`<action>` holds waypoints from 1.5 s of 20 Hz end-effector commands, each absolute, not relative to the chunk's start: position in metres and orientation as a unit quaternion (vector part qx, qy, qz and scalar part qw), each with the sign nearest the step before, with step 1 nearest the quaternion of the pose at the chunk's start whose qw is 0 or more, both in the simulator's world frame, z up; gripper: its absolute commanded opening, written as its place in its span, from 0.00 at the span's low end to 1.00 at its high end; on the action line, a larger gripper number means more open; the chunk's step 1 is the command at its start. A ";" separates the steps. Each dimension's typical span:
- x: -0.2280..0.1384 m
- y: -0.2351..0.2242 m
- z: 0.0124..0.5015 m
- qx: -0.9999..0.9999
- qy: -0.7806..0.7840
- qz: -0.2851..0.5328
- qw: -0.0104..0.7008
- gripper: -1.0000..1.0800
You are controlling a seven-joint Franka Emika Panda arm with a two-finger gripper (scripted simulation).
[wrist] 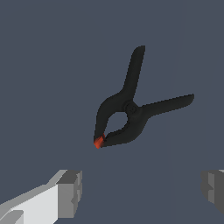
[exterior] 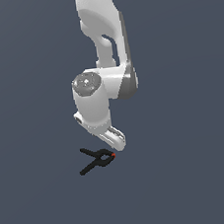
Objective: Pick up the object and move it to a goal position.
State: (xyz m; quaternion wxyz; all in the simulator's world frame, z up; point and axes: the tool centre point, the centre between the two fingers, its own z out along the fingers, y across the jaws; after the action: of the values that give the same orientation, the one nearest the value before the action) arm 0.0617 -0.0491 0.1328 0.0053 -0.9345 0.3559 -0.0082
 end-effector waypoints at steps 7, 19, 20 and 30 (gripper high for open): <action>0.075 -0.064 0.112 -0.879 0.476 -0.003 0.005 0.96; 0.089 -0.083 0.084 -0.784 0.621 0.000 0.002 0.96; 0.090 -0.084 0.082 -0.777 0.630 0.000 0.002 0.96; 0.096 -0.091 0.070 -0.733 0.681 0.000 0.000 0.96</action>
State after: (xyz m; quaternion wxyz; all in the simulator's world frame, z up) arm 0.0950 -0.0904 0.0714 0.0002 -0.7374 0.6755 0.0002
